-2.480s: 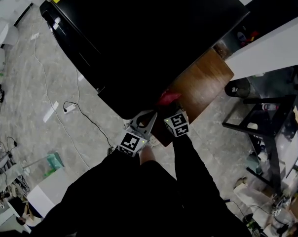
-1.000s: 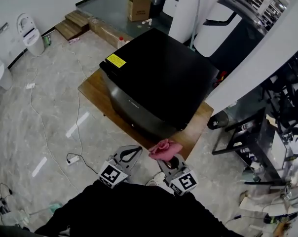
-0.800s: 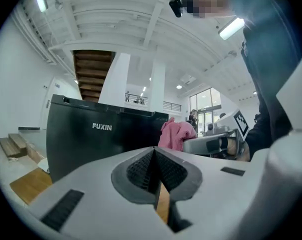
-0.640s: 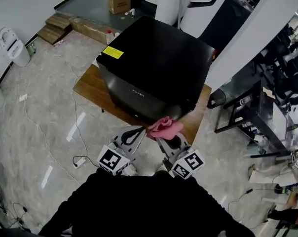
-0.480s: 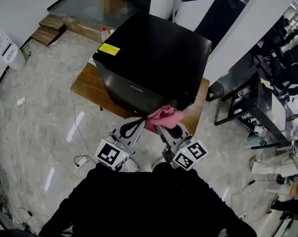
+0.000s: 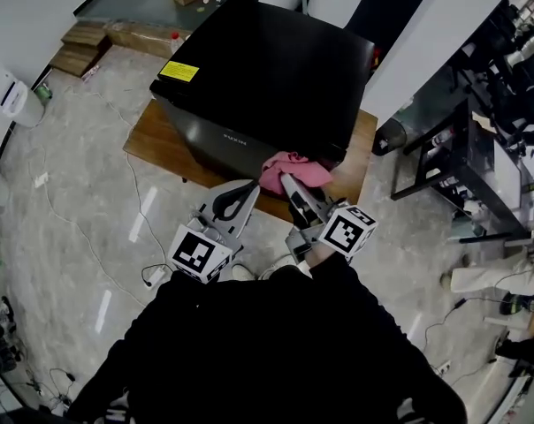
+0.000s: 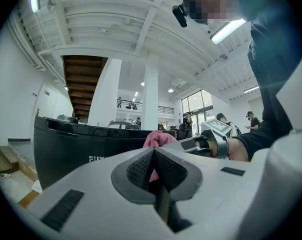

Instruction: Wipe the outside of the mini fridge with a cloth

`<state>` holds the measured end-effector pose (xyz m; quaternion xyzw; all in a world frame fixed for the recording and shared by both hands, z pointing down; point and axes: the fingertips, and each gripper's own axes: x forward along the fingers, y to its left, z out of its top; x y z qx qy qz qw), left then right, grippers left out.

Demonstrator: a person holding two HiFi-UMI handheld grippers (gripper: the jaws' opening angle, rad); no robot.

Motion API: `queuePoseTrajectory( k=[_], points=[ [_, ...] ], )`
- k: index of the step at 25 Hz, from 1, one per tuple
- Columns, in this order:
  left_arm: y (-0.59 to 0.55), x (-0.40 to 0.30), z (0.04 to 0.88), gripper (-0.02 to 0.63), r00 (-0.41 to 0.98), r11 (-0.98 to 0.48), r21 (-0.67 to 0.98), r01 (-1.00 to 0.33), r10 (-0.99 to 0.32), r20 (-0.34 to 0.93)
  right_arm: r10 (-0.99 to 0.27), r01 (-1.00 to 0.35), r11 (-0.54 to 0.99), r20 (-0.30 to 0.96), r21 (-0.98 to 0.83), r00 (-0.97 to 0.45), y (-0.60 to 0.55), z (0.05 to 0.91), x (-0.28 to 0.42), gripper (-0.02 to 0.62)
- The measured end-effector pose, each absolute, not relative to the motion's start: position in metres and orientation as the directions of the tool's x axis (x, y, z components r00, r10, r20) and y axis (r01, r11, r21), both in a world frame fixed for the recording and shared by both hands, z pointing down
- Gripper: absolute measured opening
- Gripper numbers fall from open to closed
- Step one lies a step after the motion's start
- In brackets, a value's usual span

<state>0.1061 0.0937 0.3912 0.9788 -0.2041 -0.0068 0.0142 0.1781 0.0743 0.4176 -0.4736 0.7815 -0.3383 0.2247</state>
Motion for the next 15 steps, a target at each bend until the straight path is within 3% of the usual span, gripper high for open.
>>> queuePoseTrajectory(
  k=[9, 15],
  points=[
    [0.08, 0.12, 0.404, 0.003, 0.885, -0.885, 0.014, -0.465, -0.465, 0.009, -0.843, -0.46, 0.323, -0.03, -0.827, -0.537, 0.074, 0.437, 0.183, 0.095],
    [0.076, 0.129, 0.431, 0.003, 0.88, -0.882, -0.032, -0.471, -0.472, 0.052, -0.83, -0.472, 0.27, 0.045, -0.839, -0.556, 0.068, 0.477, 0.182, 0.094]
  ],
)
